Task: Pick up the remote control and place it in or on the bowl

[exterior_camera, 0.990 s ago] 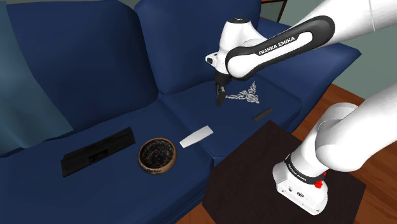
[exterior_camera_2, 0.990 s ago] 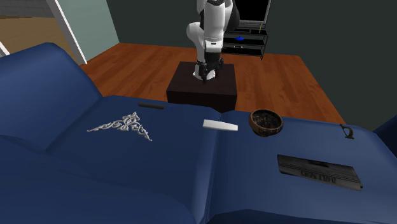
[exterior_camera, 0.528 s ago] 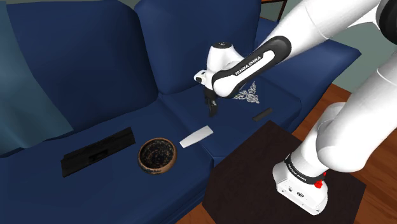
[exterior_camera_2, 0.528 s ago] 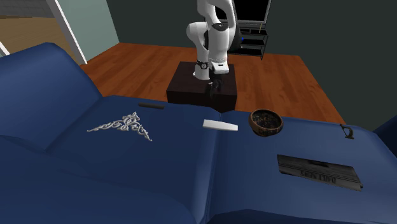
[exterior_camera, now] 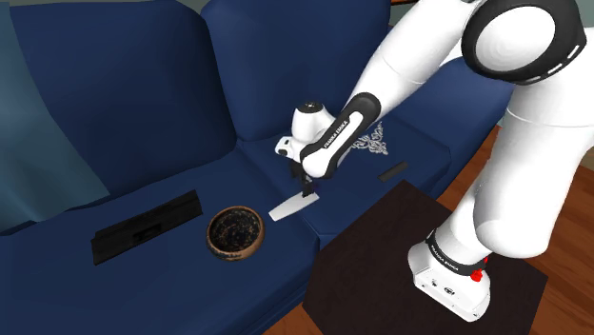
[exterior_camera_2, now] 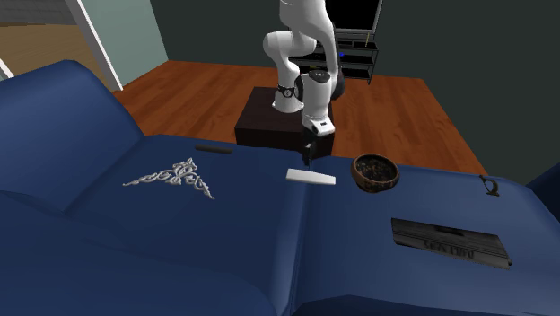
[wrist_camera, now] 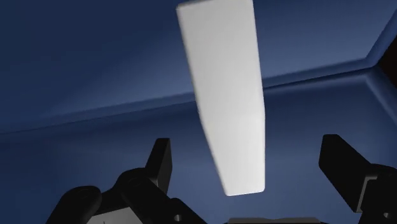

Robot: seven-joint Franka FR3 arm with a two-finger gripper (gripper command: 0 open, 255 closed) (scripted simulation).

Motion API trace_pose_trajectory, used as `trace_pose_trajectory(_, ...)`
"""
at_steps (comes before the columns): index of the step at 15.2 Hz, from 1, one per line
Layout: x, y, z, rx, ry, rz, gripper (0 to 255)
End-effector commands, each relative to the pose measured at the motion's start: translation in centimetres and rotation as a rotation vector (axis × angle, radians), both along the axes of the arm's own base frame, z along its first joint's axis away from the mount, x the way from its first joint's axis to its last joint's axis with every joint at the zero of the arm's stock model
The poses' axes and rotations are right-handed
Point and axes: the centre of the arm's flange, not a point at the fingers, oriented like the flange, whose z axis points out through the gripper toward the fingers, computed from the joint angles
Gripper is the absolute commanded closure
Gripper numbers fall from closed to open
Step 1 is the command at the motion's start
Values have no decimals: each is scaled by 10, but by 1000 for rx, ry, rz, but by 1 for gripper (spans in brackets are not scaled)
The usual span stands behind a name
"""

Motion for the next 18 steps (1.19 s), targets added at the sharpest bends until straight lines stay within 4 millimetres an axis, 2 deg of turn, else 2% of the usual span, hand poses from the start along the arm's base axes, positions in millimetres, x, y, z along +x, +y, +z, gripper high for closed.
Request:
trace_pose_trajectory(1,3,4,-24,-3,5,64,0)
trace_pose_trajectory(4,6,17,-61,-9,14,157,0)
trace_pose_trajectory(12,7,18,-104,-9,15,163,0)
trace_pose_trajectory(18,7,18,-104,-9,15,163,0)
